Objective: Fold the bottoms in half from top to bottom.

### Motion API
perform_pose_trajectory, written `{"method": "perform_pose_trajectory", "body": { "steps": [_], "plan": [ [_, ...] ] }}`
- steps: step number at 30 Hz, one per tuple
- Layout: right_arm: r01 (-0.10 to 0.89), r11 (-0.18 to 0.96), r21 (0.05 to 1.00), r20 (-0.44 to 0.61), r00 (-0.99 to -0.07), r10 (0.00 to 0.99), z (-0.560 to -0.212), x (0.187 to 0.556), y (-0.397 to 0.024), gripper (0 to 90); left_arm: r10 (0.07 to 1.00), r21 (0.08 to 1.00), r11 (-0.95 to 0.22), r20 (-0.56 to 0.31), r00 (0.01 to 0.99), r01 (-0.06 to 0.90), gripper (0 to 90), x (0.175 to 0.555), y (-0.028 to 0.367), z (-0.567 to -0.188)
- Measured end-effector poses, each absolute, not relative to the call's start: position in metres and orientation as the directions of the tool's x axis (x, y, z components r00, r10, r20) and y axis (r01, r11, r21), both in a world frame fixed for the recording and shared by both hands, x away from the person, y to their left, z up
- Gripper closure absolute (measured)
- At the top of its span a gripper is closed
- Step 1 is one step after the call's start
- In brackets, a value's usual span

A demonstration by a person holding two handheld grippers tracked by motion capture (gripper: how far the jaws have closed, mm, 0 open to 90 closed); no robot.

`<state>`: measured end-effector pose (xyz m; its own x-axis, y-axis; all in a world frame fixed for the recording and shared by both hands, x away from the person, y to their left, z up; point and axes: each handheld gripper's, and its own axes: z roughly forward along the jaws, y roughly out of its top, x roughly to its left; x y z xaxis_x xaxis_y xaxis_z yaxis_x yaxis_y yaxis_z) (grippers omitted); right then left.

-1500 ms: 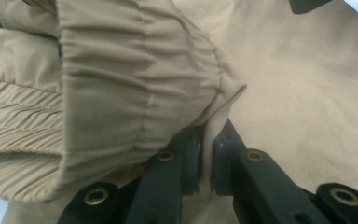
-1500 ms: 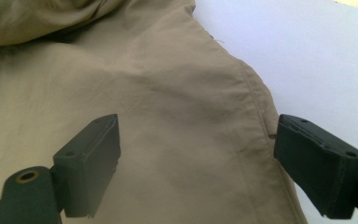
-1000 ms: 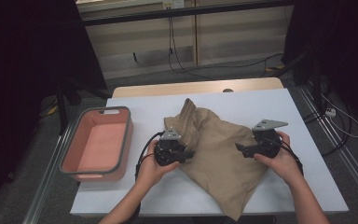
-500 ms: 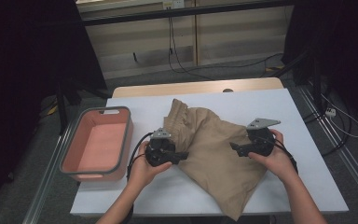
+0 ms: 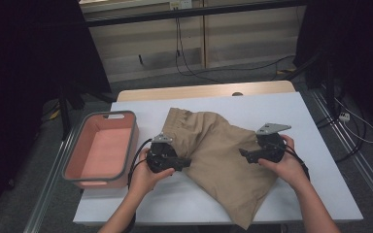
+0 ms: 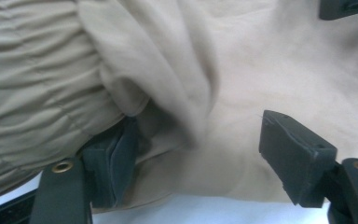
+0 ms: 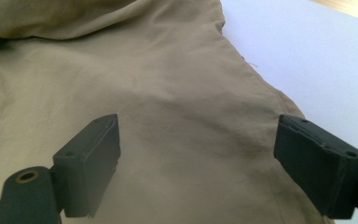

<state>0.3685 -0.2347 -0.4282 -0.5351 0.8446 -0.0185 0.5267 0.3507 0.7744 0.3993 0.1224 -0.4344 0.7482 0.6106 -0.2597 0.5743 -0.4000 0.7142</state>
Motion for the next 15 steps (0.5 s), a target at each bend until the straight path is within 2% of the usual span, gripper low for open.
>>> {"method": "perform_pose_trajectory", "body": {
  "steps": [15],
  "plan": [
    [0.526, 0.346, 0.777, -0.016, -0.533, 0.846, -0.428, 0.369, -0.236, 14.7, 0.614, 0.689, -0.432, -0.248, 0.749, 0.582, 21.2, 0.4, 0.137, -0.433]
  ]
}}
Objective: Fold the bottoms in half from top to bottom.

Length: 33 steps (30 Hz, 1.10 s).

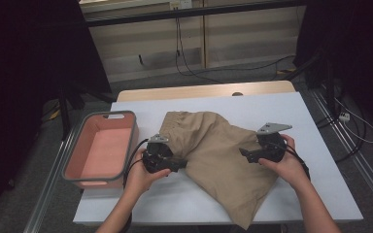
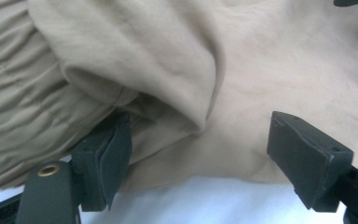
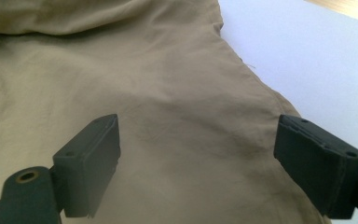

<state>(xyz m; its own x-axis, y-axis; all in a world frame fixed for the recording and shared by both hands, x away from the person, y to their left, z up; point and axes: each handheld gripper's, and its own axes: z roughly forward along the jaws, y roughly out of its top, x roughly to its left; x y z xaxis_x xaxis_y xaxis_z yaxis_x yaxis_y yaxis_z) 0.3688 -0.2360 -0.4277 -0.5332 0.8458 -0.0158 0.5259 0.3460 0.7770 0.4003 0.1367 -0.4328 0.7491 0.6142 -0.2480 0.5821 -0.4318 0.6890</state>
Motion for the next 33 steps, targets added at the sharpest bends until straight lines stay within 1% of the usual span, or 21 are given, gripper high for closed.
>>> {"method": "perform_pose_trajectory", "body": {
  "steps": [8, 17, 19, 23, 25, 28, 31, 33],
  "plan": [
    [0.522, 0.352, 0.777, -0.021, -0.537, 0.843, -0.427, 0.368, -0.234, 14.7, 0.635, 0.674, -0.444, -0.228, 0.738, 0.59, 18.8, 0.392, 0.151, -0.429],
    [0.52, 0.345, 0.782, -0.017, -0.535, 0.845, -0.426, 0.368, -0.234, 14.7, 0.675, 0.71, -0.396, -0.205, 0.709, 0.582, 18.8, 0.393, 0.167, -0.392],
    [0.518, 0.345, 0.782, -0.018, -0.535, 0.844, -0.426, 0.368, -0.234, 14.7, 0.685, 0.714, -0.394, -0.192, 0.703, 0.579, 18.8, 0.399, 0.168, -0.387],
    [0.521, 0.343, 0.782, -0.016, -0.534, 0.845, -0.425, 0.368, -0.233, 14.7, 0.718, 0.722, -0.347, -0.206, 0.665, 0.599, 18.7, 0.417, 0.167, -0.381],
    [0.52, 0.344, 0.782, -0.016, -0.535, 0.845, -0.425, 0.368, -0.233, 14.7, 0.734, 0.728, -0.339, -0.19, 0.652, 0.595, 18.6, 0.427, 0.165, -0.381],
    [0.518, 0.345, 0.783, -0.015, -0.538, 0.843, -0.426, 0.369, -0.234, 14.6, 0.761, 0.735, -0.303, -0.197, 0.618, 0.607, 17.8, 0.44, 0.162, -0.381],
    [0.521, 0.341, 0.783, -0.012, -0.535, 0.845, -0.426, 0.369, -0.235, 14.4, 0.787, 0.727, -0.3, -0.178, 0.591, 0.618, 18.4, 0.455, 0.161, -0.385],
    [0.52, 0.339, 0.784, -0.01, -0.536, 0.844, -0.425, 0.368, -0.235, 14.4, 0.8, 0.728, -0.28, -0.183, 0.572, 0.625, 19.4, 0.462, 0.16, -0.388]
  ]
}}
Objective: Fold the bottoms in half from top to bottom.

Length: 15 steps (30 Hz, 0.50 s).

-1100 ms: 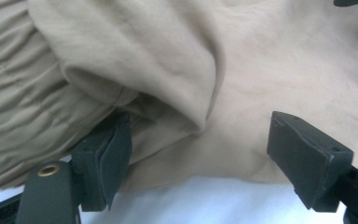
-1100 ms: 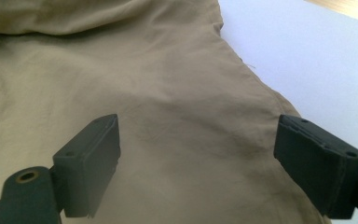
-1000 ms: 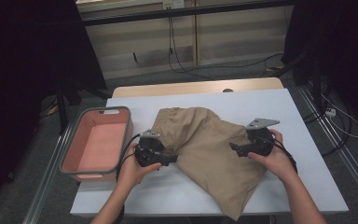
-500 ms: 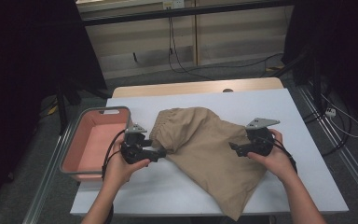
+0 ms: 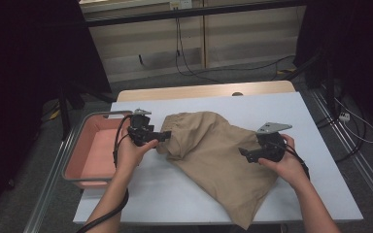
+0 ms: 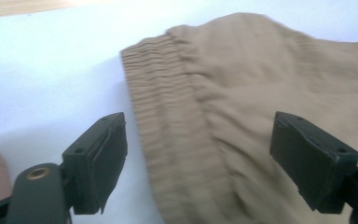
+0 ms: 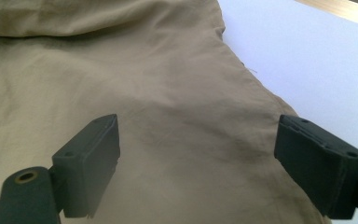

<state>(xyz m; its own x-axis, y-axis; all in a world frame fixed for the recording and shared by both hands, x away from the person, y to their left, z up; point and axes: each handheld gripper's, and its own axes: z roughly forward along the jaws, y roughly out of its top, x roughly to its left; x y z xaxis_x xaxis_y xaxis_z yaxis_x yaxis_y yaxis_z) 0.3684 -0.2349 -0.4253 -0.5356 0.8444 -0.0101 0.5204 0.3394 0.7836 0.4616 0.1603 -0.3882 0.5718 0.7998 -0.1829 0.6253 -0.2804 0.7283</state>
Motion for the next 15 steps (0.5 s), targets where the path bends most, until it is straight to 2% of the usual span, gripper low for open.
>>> {"method": "perform_pose_trajectory", "body": {
  "steps": [7, 15],
  "plan": [
    [0.52, 0.341, 0.783, -0.011, -0.537, 0.844, -0.425, 0.369, -0.236, 14.3, 0.831, 0.694, -0.292, -0.156, 0.533, 0.658, 19.1, 0.479, 0.145, -0.408],
    [0.517, 0.335, 0.788, -0.006, -0.537, 0.843, -0.425, 0.368, -0.238, 14.2, 0.835, 0.667, -0.294, -0.169, 0.524, 0.685, 13.0, 0.481, 0.13, -0.434]
  ]
}}
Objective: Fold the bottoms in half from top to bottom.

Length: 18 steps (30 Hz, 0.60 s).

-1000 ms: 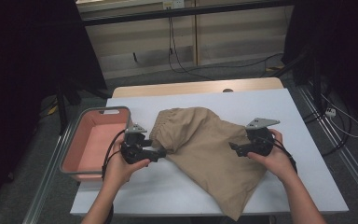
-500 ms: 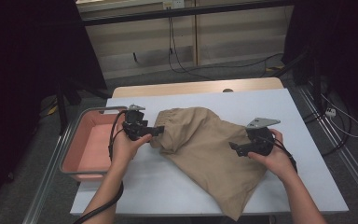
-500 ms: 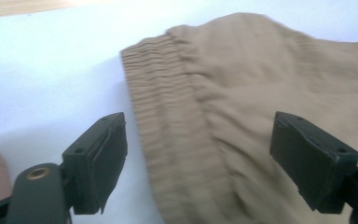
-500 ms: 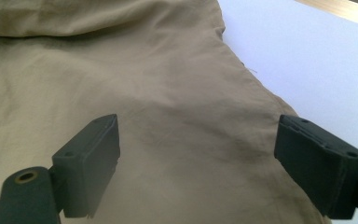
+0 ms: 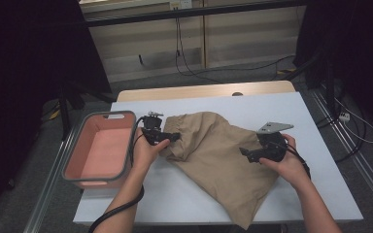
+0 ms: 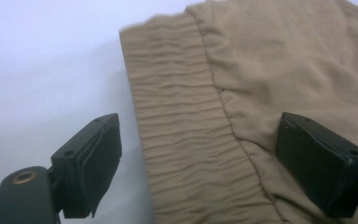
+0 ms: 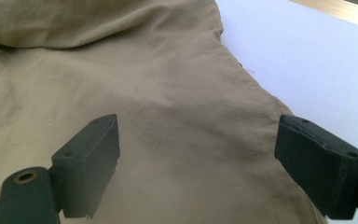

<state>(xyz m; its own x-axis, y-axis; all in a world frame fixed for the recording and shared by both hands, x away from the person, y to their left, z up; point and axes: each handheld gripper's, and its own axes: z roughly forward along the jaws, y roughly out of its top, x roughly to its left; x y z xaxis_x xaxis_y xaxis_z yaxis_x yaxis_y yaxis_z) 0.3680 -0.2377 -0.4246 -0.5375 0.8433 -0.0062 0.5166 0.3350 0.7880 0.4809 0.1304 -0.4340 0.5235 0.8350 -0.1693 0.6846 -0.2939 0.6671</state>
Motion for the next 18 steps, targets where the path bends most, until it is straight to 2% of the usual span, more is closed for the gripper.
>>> {"method": "perform_pose_trajectory", "body": {
  "steps": [6, 9, 18],
  "plan": [
    [0.517, 0.332, 0.789, -0.002, -0.537, 0.843, -0.424, 0.367, -0.239, 14.1, 0.824, 0.639, -0.258, -0.246, 0.51, 0.725, 11.0, 0.481, 0.123, -0.452],
    [0.517, 0.329, 0.79, -0.003, -0.534, 0.845, -0.424, 0.367, -0.24, 14.0, 0.823, 0.646, -0.265, -0.235, 0.517, 0.716, 10.4, 0.48, 0.12, -0.453],
    [0.518, 0.331, 0.789, -0.005, -0.533, 0.846, -0.424, 0.366, -0.241, 14.0, 0.818, 0.65, -0.247, -0.257, 0.514, 0.718, 29.3, 0.477, 0.123, -0.445]
  ]
}}
